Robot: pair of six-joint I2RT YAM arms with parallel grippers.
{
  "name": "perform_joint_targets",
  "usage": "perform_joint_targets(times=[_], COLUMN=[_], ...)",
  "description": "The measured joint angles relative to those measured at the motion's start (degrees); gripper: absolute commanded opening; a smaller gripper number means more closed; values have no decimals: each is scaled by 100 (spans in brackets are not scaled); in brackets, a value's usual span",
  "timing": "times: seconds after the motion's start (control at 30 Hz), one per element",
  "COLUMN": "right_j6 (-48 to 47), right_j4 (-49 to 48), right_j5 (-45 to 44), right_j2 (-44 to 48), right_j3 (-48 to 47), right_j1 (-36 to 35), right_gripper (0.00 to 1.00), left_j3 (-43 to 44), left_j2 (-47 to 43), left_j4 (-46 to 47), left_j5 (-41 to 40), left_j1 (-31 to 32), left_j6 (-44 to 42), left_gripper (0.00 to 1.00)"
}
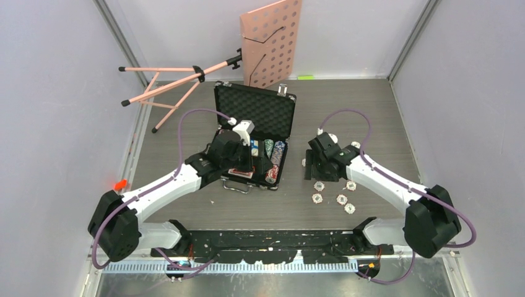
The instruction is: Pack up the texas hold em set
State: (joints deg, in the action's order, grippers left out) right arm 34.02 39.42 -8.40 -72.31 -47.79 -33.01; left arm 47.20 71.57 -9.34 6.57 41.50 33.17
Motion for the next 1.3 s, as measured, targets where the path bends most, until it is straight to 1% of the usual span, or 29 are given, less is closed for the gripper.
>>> perform_joint_targets(times=[0.17, 0.27, 0.43, 0.6, 0.63, 0.7, 0.73, 0.8, 0.9, 1.0, 1.07, 1.17, 1.3], right_j6=[50, 81, 168, 280, 297, 319, 332, 354, 365, 363, 356, 315, 238], right_j4=[164, 103, -83, -352, -369, -385, -393, -431, -444, -461, -437, -354, -337], right_j5=[-245, -238, -87, 4, 0, 0, 4, 20, 52, 83, 190, 376, 621], right_j2=[-520, -717, -931, -1266, -1270, -1270, -1270, -1270, -1241, -1178, -1126, -887, -280], right_j3=[0, 55, 166, 269, 273, 282, 282, 289, 306, 341, 352, 356, 358], right_j1=[37, 114, 328, 404, 404, 404, 404, 404, 417, 424, 424, 424, 424], right_gripper=[72, 72, 67, 60, 59, 52, 46, 41, 38, 36, 32, 31, 30], left_j3=[22, 22, 22, 13, 11, 2, -9, -22, -31, -31, -31, 4, 365], left_j2=[-44, -92, -271, -431, -446, -461, -466, -470, -470, -450, -363, -61, 584], left_j4=[4, -13, -35, -57, -70, -79, -83, -101, -129, -114, -55, 11, 11], left_j5=[109, 105, 101, 94, 92, 79, 74, 72, 79, 168, 289, 575, 1141], left_j1=[-2, -4, -24, -35, -37, -37, -37, -37, -37, -37, -37, -37, -37], left_j6=[96, 96, 94, 87, 87, 85, 83, 83, 85, 103, 168, 393, 730], left_gripper=[100, 100, 100, 100, 100, 100, 100, 100, 99, 97, 94, 90, 88])
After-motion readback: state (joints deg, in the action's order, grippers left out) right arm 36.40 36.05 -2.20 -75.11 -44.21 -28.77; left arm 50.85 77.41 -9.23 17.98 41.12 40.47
